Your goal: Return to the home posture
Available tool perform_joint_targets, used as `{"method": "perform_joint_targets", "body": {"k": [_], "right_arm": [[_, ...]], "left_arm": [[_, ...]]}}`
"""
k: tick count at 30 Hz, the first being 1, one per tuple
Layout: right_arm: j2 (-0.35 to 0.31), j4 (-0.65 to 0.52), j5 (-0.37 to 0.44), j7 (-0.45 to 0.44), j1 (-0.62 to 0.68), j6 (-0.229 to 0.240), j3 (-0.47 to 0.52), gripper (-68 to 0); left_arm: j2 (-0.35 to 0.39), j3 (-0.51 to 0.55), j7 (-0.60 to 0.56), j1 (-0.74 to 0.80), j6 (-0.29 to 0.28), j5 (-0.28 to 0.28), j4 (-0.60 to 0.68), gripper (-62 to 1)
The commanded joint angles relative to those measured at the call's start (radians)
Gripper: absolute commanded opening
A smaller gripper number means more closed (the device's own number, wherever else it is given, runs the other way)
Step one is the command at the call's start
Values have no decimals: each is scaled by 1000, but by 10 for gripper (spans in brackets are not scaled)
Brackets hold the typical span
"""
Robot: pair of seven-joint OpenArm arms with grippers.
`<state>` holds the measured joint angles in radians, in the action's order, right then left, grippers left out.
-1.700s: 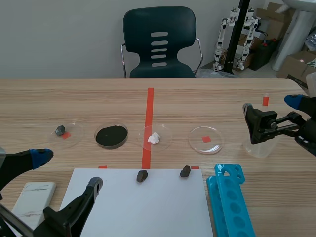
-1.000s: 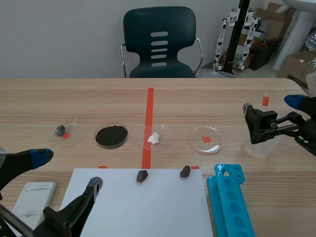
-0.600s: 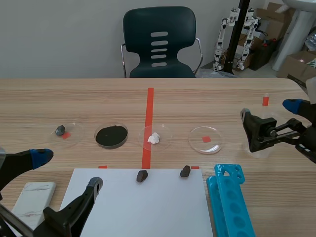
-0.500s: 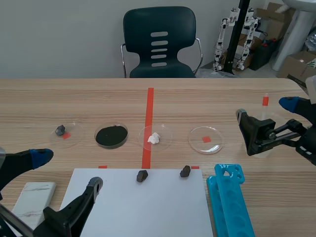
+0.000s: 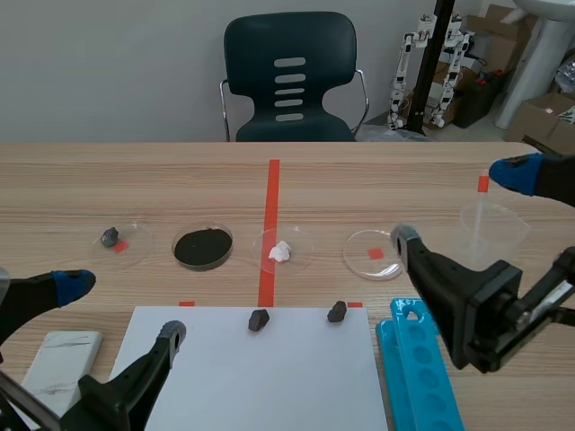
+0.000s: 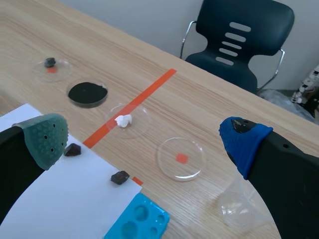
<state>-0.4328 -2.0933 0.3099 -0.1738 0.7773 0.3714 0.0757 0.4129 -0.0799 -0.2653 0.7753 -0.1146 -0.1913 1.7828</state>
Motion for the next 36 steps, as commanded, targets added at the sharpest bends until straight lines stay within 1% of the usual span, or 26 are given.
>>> {"method": "perform_joint_targets", "body": {"k": [1,3,5,7,11,14,17,19,22,24,30,32,34,35,36], "right_arm": [[-11,-28,8,-6,32,-3,5,-33],[-11,-71,8,-5,87,-3,5,-33],[-10,-108,8,-5,135,-3,5,-33],[-10,-135,8,-5,178,-3,4,-33],[-10,-167,8,-16,241,-3,4,-33],[-10,-184,5,-32,278,-3,4,-33],[-10,-194,-19,-55,296,-3,4,-33],[-10,-194,-19,-58,295,-3,4,-33],[-10,-194,-19,-60,294,-3,4,-33],[-10,-194,-19,-61,294,-3,4,-33],[-10,-194,-19,-64,295,-5,4,-33],[-10,-194,-18,-64,296,-19,4,-33],[-10,-194,-18,-65,299,-60,4,-33],[-10,-194,-19,-64,299,-75,5,-33],[-10,-194,-19,-64,303,-78,5,-33]], "left_arm": [[-2,4,-15,3,18,-6,24,-6],[-2,4,-21,3,66,-6,24,-6],[-2,4,-44,11,138,-6,24,-6],[-2,5,-84,22,180,-6,24,-6],[-2,4,-219,64,180,-6,25,-6],[-2,4,-270,96,180,-5,25,-6],[1,4,-269,113,179,3,25,-6],[6,4,-266,122,177,7,25,-6],[9,4,-258,127,167,58,25,-6],[9,4,-258,127,166,78,25,-6],[9,4,-259,124,165,77,25,-6],[9,4,-262,124,165,77,25,-6],[9,4,-262,124,165,77,25,-6],[9,4,-262,124,165,77,25,-6],[9,4,-262,124,165,77,25,-6]]}}
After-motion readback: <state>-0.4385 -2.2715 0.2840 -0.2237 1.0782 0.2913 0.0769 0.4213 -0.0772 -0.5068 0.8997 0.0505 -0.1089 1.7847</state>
